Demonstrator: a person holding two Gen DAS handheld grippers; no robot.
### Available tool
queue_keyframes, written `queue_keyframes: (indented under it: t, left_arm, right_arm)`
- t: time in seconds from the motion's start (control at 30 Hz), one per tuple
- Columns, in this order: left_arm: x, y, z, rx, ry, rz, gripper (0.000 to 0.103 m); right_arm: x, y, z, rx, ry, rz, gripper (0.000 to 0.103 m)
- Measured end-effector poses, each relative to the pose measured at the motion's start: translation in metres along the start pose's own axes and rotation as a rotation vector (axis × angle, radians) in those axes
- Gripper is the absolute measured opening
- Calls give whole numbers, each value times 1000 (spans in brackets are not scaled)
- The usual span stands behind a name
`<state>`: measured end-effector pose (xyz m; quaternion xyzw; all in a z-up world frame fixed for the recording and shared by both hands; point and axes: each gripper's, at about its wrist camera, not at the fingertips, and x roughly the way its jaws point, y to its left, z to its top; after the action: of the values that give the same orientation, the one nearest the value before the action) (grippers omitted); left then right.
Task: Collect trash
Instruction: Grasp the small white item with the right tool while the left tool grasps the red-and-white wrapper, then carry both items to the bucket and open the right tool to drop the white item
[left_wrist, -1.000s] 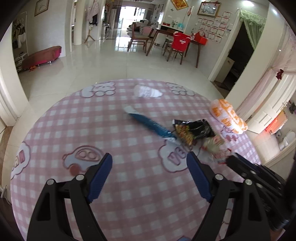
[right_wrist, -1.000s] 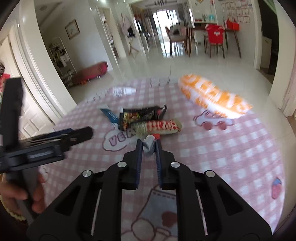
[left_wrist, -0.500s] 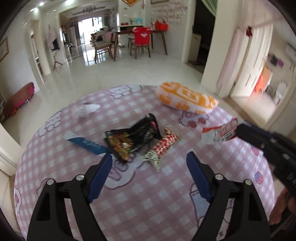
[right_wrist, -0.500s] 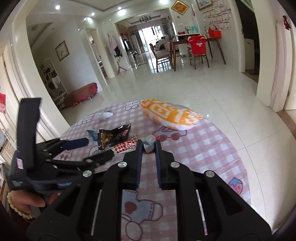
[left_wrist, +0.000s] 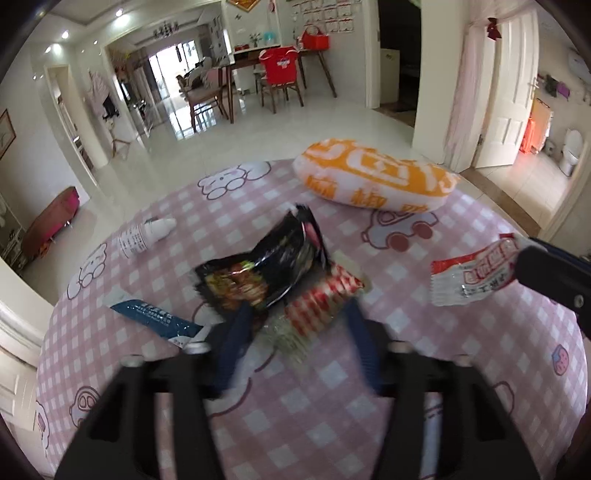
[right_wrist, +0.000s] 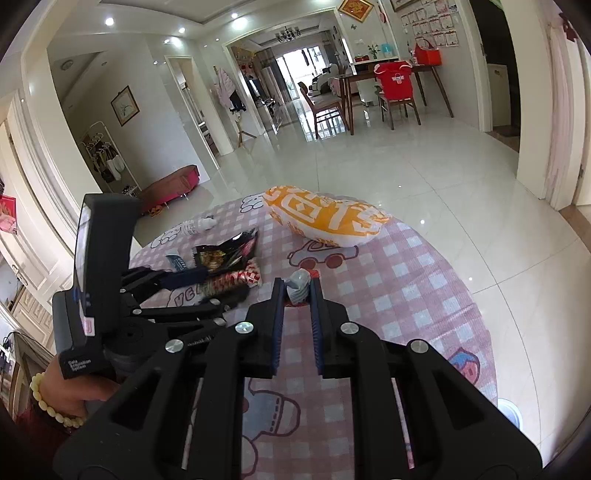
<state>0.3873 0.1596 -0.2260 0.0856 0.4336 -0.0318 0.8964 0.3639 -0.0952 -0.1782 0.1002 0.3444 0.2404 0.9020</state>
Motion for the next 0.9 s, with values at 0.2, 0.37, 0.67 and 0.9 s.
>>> queue_keyframes:
  t: [0.2, 0.37, 0.67, 0.9]
  left_arm:
    - [-16, 10, -11, -83, 18, -79, 19]
    - [-47, 6, -27, -129, -22, -118, 17]
    - [-117, -44, -33, -127, -118, -230, 17]
    - [-140, -124, -27, -48, -138, -324, 17]
  right_arm:
    - [-15, 4, -2, -5, -8, 10, 13]
    - [-44, 7, -2, -4, -36, 15, 13]
    - [-116, -7, -14, 27, -116, -15, 13]
    - [-184, -58, -42, 99, -179, -98, 13]
